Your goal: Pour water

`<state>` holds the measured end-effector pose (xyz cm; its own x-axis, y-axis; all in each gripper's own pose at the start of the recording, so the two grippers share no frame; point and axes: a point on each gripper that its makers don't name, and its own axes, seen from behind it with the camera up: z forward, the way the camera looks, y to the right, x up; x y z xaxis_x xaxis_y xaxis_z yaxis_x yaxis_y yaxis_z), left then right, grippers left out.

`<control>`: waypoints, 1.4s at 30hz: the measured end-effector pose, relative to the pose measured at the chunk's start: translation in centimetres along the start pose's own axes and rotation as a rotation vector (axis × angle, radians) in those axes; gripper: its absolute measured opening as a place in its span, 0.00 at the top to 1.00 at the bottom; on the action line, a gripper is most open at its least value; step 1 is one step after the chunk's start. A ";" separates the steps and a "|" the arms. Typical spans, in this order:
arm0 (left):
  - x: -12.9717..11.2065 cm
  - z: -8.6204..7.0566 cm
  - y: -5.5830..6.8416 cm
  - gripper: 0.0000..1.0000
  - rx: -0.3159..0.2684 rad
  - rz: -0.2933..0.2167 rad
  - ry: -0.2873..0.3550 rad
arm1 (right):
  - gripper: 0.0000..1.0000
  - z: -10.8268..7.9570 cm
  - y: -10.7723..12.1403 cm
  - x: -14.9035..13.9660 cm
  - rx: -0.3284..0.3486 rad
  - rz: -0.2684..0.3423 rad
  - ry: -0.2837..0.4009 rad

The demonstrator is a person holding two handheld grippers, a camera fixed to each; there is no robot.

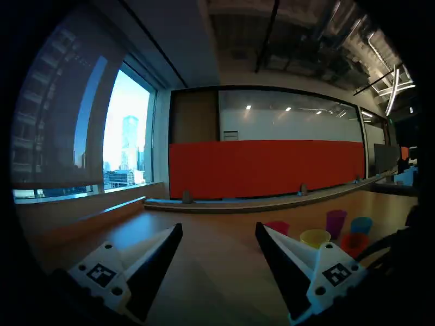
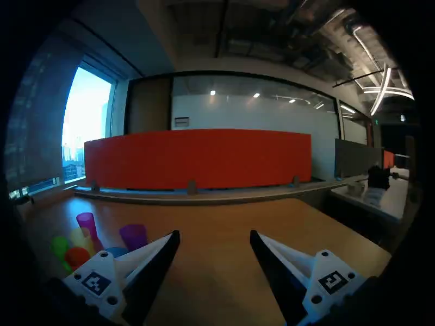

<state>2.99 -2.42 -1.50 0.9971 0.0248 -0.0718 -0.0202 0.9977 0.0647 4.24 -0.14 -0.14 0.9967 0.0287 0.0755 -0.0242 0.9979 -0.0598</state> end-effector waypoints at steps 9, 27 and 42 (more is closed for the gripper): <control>-1.3 0.5 1.1 0.00 0.004 0.003 -0.001 | 0.00 -0.2 0.3 -0.3 -0.020 -0.022 -0.014; -3.3 1.1 2.0 0.00 -0.018 -0.022 -0.048 | 0.00 -0.2 0.8 -0.3 -0.030 -0.011 -0.018; -3.7 1.2 2.2 0.00 -0.029 -0.018 -0.062 | 0.00 -0.7 1.3 -0.2 -0.033 -0.010 -0.008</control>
<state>-0.68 -0.37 0.15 0.9999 0.0034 -0.0106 -0.0030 0.9994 0.0345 4.01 1.14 -0.94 0.9962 0.0197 0.0844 -0.0119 0.9957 -0.0918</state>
